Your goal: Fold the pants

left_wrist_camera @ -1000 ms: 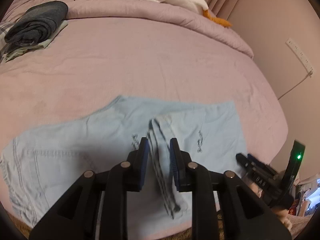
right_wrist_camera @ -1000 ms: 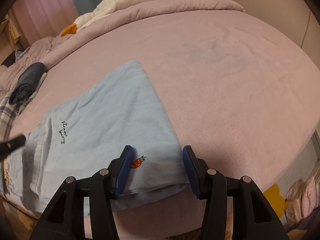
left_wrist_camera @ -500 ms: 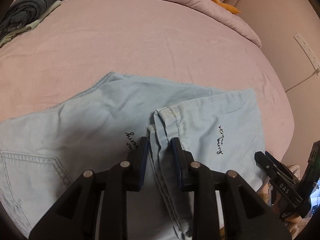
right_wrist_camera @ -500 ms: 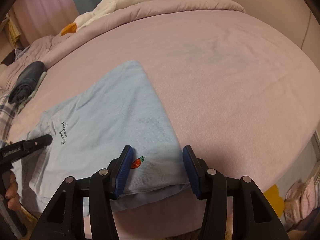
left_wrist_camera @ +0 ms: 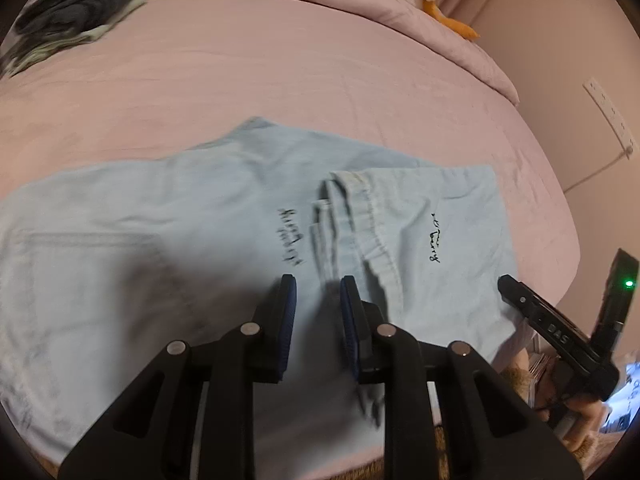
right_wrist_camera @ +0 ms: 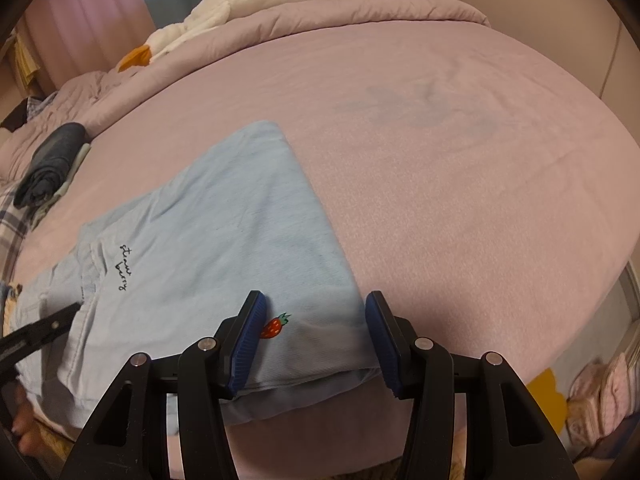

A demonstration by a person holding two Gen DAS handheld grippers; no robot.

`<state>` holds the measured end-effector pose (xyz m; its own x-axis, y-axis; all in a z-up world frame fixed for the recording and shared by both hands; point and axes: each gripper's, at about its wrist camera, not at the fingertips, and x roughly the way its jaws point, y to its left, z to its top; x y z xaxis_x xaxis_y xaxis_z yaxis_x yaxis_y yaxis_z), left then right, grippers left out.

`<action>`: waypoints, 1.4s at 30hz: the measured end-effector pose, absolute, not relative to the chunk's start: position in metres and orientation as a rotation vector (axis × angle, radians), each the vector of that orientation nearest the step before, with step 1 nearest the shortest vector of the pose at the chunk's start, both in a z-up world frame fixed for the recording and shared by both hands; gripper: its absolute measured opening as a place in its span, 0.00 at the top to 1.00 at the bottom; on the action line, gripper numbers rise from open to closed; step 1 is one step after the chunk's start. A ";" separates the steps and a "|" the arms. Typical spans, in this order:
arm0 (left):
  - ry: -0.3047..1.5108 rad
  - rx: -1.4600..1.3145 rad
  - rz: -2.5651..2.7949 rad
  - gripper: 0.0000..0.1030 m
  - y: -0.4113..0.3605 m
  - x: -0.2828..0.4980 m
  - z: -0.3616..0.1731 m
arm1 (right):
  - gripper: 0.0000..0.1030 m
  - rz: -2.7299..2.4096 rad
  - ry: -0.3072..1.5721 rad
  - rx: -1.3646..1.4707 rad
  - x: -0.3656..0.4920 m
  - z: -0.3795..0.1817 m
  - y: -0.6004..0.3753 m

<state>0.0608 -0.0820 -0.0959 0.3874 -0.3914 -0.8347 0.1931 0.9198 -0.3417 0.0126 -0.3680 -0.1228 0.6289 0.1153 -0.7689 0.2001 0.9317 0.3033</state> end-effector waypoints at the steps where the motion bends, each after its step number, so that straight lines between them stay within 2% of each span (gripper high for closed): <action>1: 1.095 -0.207 -0.355 0.78 -0.073 0.057 -0.088 | 0.49 -0.053 0.900 0.382 0.013 -0.122 -0.369; 3: 1.056 -0.215 -0.327 0.72 -0.057 0.051 -0.073 | 0.49 -0.063 0.911 0.386 0.015 -0.118 -0.369; 5: 1.008 -0.231 -0.295 0.48 -0.034 0.040 -0.059 | 0.49 -0.070 0.903 0.385 0.015 -0.109 -0.369; 6: 0.981 -0.237 -0.267 0.44 -0.020 0.034 -0.052 | 0.49 -0.068 0.884 0.378 0.013 -0.103 -0.367; 8: 0.955 -0.234 -0.200 0.39 0.004 0.025 -0.045 | 0.45 -0.058 0.847 0.356 0.010 -0.092 -0.362; 10: 0.942 -0.247 -0.131 0.35 0.030 0.016 -0.040 | 0.34 -0.024 0.795 0.339 0.007 -0.076 -0.353; 12: 0.919 -0.281 -0.073 0.28 0.059 0.006 -0.039 | 0.33 0.022 0.761 0.337 0.007 -0.067 -0.345; 14: 0.906 -0.328 -0.021 0.17 0.088 -0.004 -0.041 | 0.31 0.095 0.740 0.346 0.009 -0.058 -0.332; 15: 0.907 -0.360 0.009 0.16 0.101 -0.007 -0.045 | 0.31 0.120 0.735 0.352 0.010 -0.057 -0.327; 21: 0.995 -0.580 0.011 0.17 0.145 -0.017 -0.085 | 0.30 0.229 0.762 0.329 0.024 -0.062 -0.284; 27: 1.040 -0.651 0.009 0.19 0.147 -0.019 -0.107 | 0.30 0.294 0.834 0.306 0.033 -0.073 -0.254; 28: 1.043 -0.626 0.010 0.21 0.143 -0.020 -0.106 | 0.30 0.297 0.839 0.302 0.026 -0.074 -0.253; 29: 1.054 -0.598 0.011 0.30 0.139 -0.021 -0.104 | 0.30 0.298 0.847 0.297 0.026 -0.076 -0.250; 32: 1.079 -0.522 -0.014 0.36 0.128 -0.027 -0.105 | 0.30 0.300 0.865 0.288 0.026 -0.076 -0.250; 42: 1.055 -0.647 -0.058 0.35 0.130 -0.008 -0.112 | 0.30 0.334 0.874 0.316 0.030 -0.080 -0.252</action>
<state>-0.0080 0.1299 -0.1124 0.5100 -0.3440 -0.7884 -0.2557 0.8145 -0.5207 0.0304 -0.2516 -0.0803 0.5965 0.4096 -0.6903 -0.1553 0.9027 0.4014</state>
